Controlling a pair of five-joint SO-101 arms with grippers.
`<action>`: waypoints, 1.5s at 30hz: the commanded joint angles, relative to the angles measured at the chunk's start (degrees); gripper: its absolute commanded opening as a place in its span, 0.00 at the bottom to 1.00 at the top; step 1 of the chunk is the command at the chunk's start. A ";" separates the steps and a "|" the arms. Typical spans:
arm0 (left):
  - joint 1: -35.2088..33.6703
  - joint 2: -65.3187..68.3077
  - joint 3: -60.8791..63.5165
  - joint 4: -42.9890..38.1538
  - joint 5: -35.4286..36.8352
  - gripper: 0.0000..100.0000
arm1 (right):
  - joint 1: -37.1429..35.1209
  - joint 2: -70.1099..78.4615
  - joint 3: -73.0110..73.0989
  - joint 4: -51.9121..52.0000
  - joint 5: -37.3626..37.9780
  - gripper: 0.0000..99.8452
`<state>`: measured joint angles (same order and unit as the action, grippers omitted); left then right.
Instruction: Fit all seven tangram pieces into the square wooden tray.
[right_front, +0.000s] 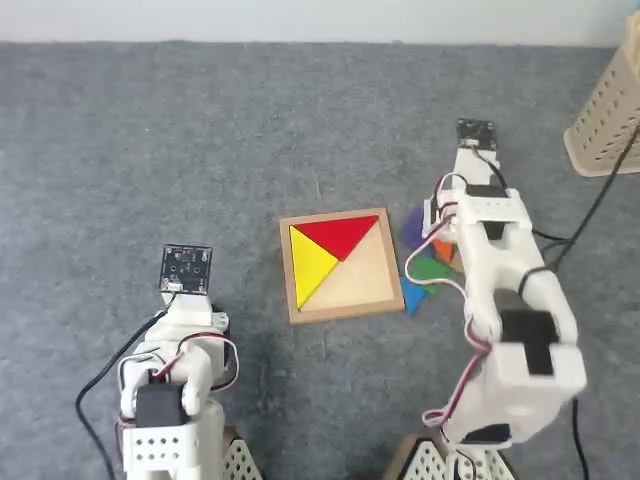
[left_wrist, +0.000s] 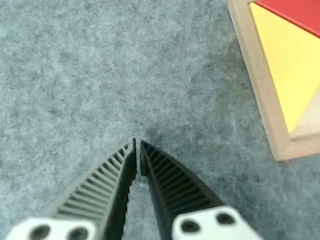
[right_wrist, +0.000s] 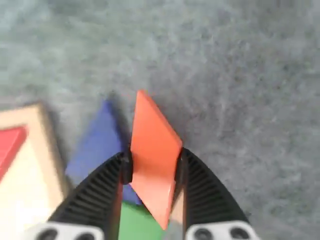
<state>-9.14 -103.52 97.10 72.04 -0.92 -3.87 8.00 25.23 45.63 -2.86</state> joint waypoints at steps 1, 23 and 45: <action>0.18 -1.05 -0.57 0.35 -0.18 0.02 | -1.80 -12.97 6.42 -4.35 4.66 0.01; 0.18 -1.05 -0.57 0.35 -0.18 0.02 | -29.67 -41.01 33.85 -12.35 30.51 0.01; 0.18 -1.05 -0.57 0.35 -0.18 0.02 | -19.47 -33.19 27.16 -13.93 1.85 0.01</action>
<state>-9.14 -103.52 97.10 72.04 -0.92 -24.44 -28.13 57.67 32.53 0.92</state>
